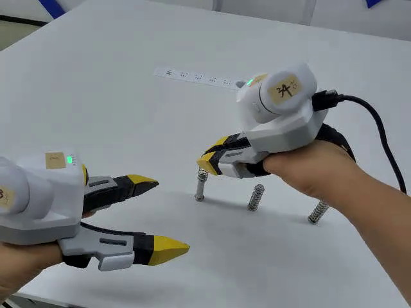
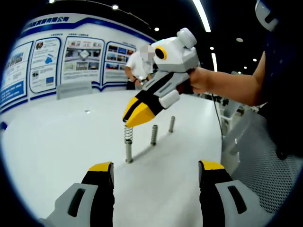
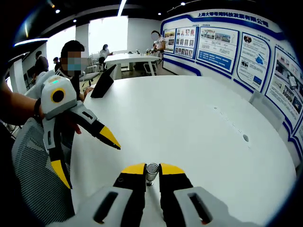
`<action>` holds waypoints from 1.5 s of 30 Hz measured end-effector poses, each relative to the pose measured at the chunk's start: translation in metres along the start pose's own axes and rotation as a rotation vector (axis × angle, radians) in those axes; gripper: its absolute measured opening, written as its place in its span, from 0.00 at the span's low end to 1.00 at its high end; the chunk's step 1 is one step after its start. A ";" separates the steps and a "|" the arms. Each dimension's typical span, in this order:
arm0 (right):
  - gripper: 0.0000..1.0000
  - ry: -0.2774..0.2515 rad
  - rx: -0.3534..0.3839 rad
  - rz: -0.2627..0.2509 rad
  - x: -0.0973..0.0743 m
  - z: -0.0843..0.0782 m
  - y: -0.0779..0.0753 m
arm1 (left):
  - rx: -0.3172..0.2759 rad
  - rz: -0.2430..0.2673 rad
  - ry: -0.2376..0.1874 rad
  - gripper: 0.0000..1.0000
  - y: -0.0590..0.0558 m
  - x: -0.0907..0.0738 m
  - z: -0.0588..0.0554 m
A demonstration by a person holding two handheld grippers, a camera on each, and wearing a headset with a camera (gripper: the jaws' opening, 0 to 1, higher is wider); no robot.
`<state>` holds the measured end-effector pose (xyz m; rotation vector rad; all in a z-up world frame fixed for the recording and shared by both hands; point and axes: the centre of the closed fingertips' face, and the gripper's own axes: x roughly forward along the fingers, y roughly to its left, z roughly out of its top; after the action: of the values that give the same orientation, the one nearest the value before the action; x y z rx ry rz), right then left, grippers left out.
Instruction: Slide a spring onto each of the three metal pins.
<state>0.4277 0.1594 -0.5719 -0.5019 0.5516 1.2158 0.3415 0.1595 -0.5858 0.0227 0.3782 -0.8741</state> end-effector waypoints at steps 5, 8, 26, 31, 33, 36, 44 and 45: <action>0.11 0.013 -0.002 0.005 0.006 -0.005 0.000 | 0.000 0.002 0.001 0.74 0.000 -0.001 0.000; 0.11 0.020 -0.001 0.006 0.009 -0.008 0.000 | -0.001 0.002 0.002 0.74 0.000 -0.001 -0.001; 0.11 0.085 -0.030 -0.001 0.029 -0.033 0.004 | -0.005 0.002 0.007 0.73 0.001 -0.001 -0.002; 0.12 0.093 -0.037 -0.004 0.031 -0.035 0.004 | -0.007 0.004 0.005 0.73 0.002 -0.001 -0.002; 0.12 0.095 -0.035 -0.003 0.032 -0.035 0.004 | -0.008 0.005 0.007 0.73 0.002 -0.002 -0.003; 0.12 0.095 -0.033 -0.002 0.032 -0.035 0.004 | -0.008 0.005 0.007 0.73 0.002 -0.002 -0.003; 0.15 0.083 -0.025 -0.013 0.025 -0.035 0.003 | -0.003 0.006 0.007 0.73 0.002 -0.001 -0.002; 0.15 0.082 -0.024 -0.016 0.023 -0.035 0.003 | -0.003 0.006 0.006 0.73 0.002 -0.001 -0.002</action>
<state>0.4267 0.1550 -0.6139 -0.5771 0.6023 1.1921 0.3420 0.1614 -0.5875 0.0236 0.3854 -0.8678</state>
